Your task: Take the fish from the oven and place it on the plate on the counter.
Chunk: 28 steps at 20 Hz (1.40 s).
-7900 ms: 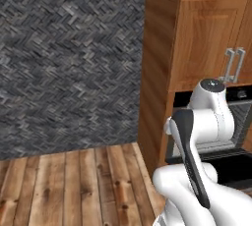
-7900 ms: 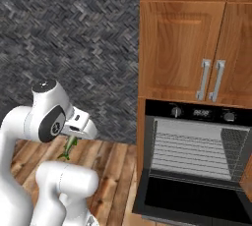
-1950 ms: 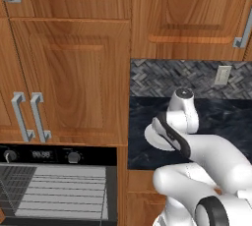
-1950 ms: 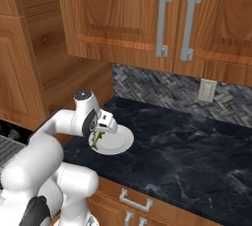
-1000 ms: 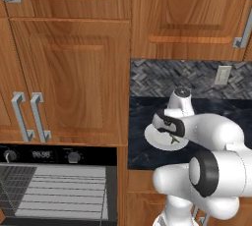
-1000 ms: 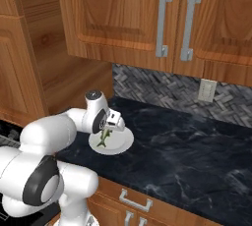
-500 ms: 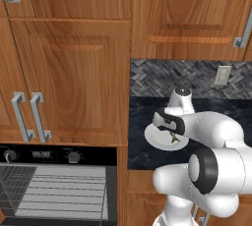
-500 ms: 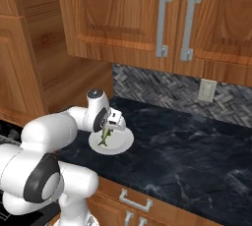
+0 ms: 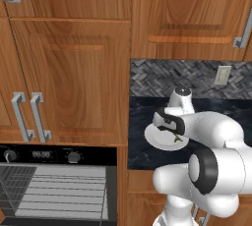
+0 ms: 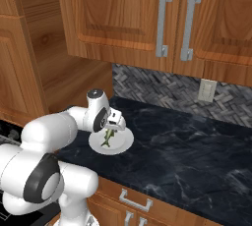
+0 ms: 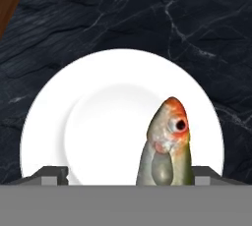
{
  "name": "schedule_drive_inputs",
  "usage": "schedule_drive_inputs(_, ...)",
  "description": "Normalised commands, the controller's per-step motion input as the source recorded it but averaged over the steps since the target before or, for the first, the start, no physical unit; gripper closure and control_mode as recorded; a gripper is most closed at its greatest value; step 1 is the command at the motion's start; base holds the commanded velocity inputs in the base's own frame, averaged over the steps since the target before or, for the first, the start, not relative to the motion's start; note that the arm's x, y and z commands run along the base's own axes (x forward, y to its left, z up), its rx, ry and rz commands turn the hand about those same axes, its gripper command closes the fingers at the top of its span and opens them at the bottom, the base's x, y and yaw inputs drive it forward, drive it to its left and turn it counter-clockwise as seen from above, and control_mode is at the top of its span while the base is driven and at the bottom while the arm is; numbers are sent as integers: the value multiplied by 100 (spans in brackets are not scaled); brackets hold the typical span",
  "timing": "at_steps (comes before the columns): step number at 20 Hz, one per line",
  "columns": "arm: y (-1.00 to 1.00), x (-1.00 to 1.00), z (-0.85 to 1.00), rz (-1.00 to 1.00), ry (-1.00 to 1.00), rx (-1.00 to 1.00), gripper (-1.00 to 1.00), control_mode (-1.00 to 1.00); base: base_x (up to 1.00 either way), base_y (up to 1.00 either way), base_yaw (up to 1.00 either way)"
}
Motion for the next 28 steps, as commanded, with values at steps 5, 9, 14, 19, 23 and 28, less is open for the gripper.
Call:
schedule_drive_inputs(5, 0, -7, 0, 0, 0, 0, -100, -100, 0, 0, 0)
schedule_drive_inputs(9, 0, -46, 0, 0, -3, 0, -100, -100, 0, 0, 0)
schedule_drive_inputs(14, 0, -36, -1, 0, 12, -3, -100, -100, 0, 0, 0)
schedule_drive_inputs(19, 0, -6, 8, 0, 1, -1, -100, -100, 0, 0, 0)
schedule_drive_inputs(23, 0, -39, 29, 0, 0, 0, -100, -100, 0, 0, 0)
schedule_drive_inputs(28, 0, -76, 51, 0, 0, 2, -100, -100, 0, 0, 0)
